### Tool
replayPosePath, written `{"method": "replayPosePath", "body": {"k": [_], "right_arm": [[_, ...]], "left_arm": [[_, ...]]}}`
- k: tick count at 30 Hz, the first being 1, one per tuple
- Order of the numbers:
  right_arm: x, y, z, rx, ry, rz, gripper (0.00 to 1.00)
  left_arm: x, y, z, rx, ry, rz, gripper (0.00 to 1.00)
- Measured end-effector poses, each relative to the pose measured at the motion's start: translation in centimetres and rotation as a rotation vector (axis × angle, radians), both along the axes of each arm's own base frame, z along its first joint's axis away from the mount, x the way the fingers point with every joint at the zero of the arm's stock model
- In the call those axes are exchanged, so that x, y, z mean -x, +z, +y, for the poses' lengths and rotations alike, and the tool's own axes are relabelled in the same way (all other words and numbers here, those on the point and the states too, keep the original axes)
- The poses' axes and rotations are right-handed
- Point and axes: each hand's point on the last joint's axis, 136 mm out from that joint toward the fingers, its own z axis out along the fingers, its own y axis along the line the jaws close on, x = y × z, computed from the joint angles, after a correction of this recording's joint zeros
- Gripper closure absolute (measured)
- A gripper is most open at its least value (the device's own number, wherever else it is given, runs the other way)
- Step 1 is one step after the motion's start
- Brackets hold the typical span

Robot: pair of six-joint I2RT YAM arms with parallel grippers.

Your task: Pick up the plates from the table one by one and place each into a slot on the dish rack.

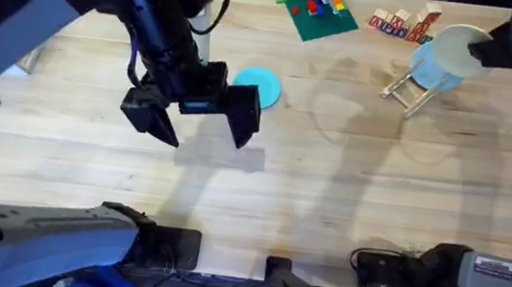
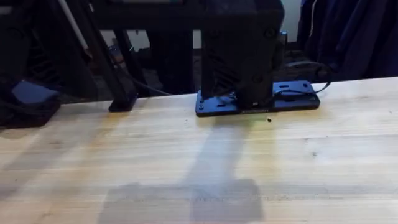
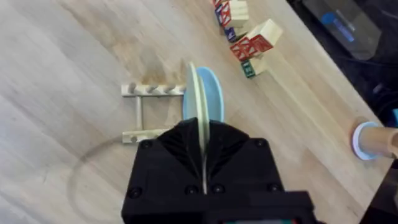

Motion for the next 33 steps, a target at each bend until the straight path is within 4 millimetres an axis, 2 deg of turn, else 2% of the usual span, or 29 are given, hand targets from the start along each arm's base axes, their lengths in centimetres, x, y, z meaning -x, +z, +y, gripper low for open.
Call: {"method": "replayPosePath", "body": {"k": [11, 23, 33], "right_arm": [[0.0, -0.3, 0.3, -0.02, 0.011, 0.008, 0.97], [-0.5, -2.7, 0.1, -0.044, 0.01, 0.069, 0.97], [-0.6, -2.9, 0.1, -0.046, 0.011, 0.073, 0.97]], "left_arm": [[0.0, 0.0, 0.0, 0.0, 0.0, 0.0, 0.005], [0.0, 0.0, 0.0, 0.0, 0.0, 0.0, 0.006], [0.0, 0.0, 0.0, 0.0, 0.0, 0.0, 0.005]]}}
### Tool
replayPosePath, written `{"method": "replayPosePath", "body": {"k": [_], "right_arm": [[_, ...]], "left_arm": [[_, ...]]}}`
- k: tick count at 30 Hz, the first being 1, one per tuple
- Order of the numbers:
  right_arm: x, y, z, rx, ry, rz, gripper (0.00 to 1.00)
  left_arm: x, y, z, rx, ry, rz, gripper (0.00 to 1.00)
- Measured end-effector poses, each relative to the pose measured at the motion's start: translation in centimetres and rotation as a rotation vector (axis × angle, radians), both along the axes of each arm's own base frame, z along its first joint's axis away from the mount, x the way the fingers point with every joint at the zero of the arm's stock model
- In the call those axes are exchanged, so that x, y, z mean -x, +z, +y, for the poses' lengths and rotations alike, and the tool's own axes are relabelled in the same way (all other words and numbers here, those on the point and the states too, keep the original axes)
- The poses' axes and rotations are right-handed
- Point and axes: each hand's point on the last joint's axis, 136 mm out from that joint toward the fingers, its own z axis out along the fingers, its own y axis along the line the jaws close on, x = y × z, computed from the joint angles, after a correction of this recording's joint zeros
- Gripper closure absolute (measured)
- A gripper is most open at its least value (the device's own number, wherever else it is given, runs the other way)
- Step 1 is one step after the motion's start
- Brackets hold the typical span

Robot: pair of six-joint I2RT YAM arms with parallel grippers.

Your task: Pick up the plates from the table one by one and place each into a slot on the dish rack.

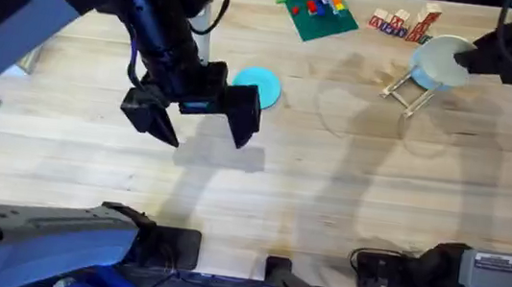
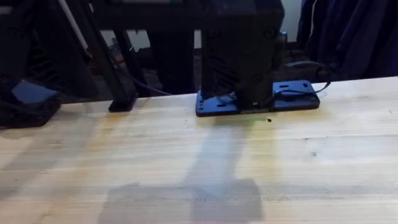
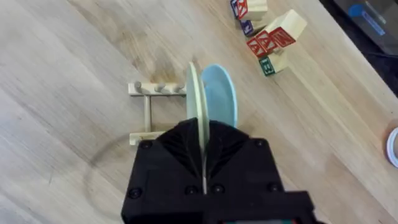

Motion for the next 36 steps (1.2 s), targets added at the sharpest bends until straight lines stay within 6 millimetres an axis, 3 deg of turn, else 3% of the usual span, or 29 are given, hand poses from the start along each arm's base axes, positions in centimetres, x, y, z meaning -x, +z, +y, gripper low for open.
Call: {"method": "replayPosePath", "body": {"k": [11, 16, 27, 36], "right_arm": [[-0.3, -2.5, -0.1, -0.024, 0.0, 0.062, 0.97], [-0.3, -2.5, -0.1, -0.024, 0.0, 0.062, 0.964], [-0.3, -2.4, -0.1, -0.027, 0.002, 0.059, 0.827], [-0.5, -2.1, 0.4, -0.049, 0.016, 0.043, 0.815]], "left_arm": [[0.0, 0.0, 0.0, 0.0, 0.0, 0.0, 0.005], [0.0, 0.0, 0.0, 0.0, 0.0, 0.0, 0.005], [0.0, 0.0, 0.0, 0.0, 0.0, 0.0, 0.005], [0.0, 0.0, 0.0, 0.0, 0.0, 0.0, 0.005]]}}
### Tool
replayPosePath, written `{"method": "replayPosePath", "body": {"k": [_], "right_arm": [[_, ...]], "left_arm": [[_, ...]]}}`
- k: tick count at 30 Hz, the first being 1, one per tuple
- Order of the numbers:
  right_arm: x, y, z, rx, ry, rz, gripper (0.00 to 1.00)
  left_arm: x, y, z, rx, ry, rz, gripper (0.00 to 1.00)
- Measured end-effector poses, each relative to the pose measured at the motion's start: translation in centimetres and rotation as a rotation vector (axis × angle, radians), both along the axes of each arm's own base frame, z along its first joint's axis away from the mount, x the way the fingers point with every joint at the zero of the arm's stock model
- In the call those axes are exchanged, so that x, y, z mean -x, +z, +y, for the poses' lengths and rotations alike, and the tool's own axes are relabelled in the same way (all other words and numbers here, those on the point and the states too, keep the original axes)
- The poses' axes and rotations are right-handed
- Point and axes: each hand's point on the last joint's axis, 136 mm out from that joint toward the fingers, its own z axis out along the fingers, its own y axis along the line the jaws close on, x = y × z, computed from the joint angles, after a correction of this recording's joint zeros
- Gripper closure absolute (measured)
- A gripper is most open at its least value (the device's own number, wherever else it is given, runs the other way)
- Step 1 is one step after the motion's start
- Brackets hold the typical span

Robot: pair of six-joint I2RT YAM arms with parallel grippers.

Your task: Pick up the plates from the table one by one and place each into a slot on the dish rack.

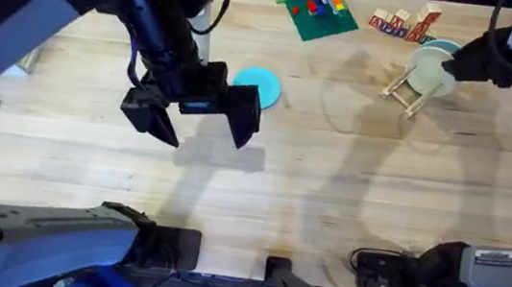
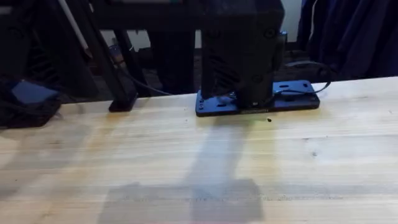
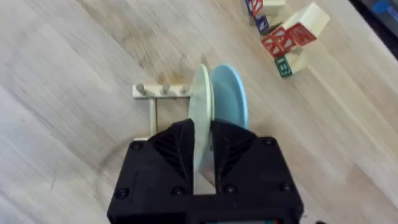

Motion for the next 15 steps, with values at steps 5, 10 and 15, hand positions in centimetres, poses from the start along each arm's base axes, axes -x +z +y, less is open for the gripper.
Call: {"method": "replayPosePath", "body": {"k": [5, 10, 15], "right_arm": [[-0.2, 0.7, 0.6, -0.031, 0.02, -0.028, 0.806], [0.1, 3.0, 0.9, -0.023, 0.021, -0.085, 0.79], [0.8, 6.5, 1.3, 0.007, 0.027, -0.176, 0.769]], "left_arm": [[0.0, 0.0, 0.0, 0.0, 0.0, 0.0, 0.006], [0.0, 0.0, 0.0, 0.0, 0.0, 0.0, 0.005], [0.0, 0.0, 0.0, 0.0, 0.0, 0.0, 0.005]]}}
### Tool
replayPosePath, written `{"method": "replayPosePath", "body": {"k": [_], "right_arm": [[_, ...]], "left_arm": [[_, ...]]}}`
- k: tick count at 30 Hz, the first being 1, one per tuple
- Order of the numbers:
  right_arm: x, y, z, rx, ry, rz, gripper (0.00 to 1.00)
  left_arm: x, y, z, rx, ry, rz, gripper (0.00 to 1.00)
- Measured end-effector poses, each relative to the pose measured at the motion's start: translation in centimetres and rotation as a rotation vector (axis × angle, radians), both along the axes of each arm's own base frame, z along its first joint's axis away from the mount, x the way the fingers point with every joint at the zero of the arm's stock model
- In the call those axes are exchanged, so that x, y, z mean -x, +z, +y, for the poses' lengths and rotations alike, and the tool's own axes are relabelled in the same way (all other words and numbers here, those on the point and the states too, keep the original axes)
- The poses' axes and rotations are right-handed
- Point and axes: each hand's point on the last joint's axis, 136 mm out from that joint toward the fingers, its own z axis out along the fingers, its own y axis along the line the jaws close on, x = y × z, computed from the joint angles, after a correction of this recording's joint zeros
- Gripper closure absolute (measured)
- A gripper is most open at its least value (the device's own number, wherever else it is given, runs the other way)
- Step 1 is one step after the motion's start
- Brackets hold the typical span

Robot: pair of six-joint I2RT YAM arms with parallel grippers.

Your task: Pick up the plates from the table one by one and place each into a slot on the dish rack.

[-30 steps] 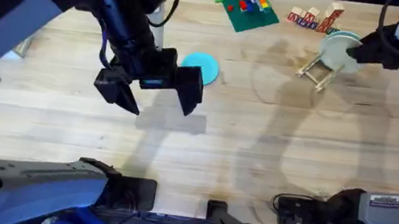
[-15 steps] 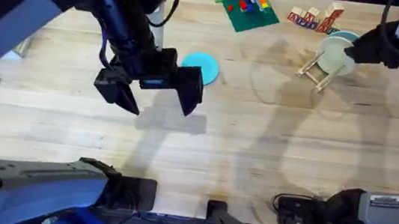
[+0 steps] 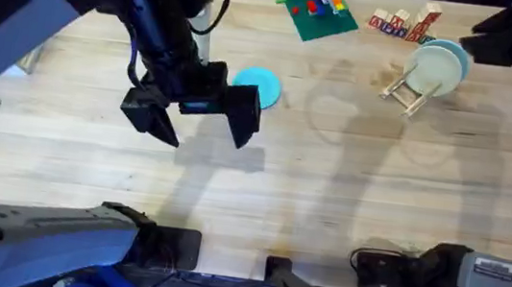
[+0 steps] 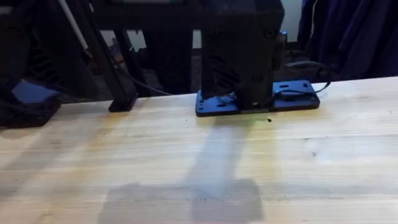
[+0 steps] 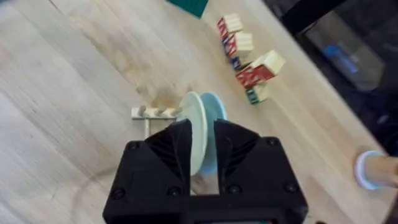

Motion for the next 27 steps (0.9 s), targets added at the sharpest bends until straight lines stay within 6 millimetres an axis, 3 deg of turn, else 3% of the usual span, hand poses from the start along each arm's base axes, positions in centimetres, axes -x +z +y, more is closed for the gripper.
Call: {"method": "replayPosePath", "body": {"k": [5, 7, 10, 11, 18, 27], "right_arm": [[0.7, 1.9, 0.2, 0.023, -0.006, -0.042, 0.681], [1.0, 1.8, 0.1, 0.022, -0.014, -0.028, 0.466], [1.2, 1.6, 0.2, 0.02, -0.015, -0.018, 0.056], [1.1, 1.7, 0.2, 0.019, -0.015, -0.022, 0.02], [1.5, 3.3, 1.1, 0.0, -0.003, -0.061, 0.007], [2.2, 5.5, 6.0, -0.103, 0.054, -0.079, 0.006]], "left_arm": [[0.0, 0.0, 0.0, 0.0, 0.0, 0.0, 0.005], [0.0, 0.0, 0.0, 0.0, 0.0, 0.0, 0.005], [0.0, 0.0, 0.0, 0.0, 0.0, 0.0, 0.005], [0.0, 0.0, 0.0, 0.0, 0.0, 0.0, 0.005], [0.0, 0.0, 0.0, 0.0, 0.0, 0.0, 0.005], [0.0, 0.0, 0.0, 0.0, 0.0, 0.0, 0.005]]}}
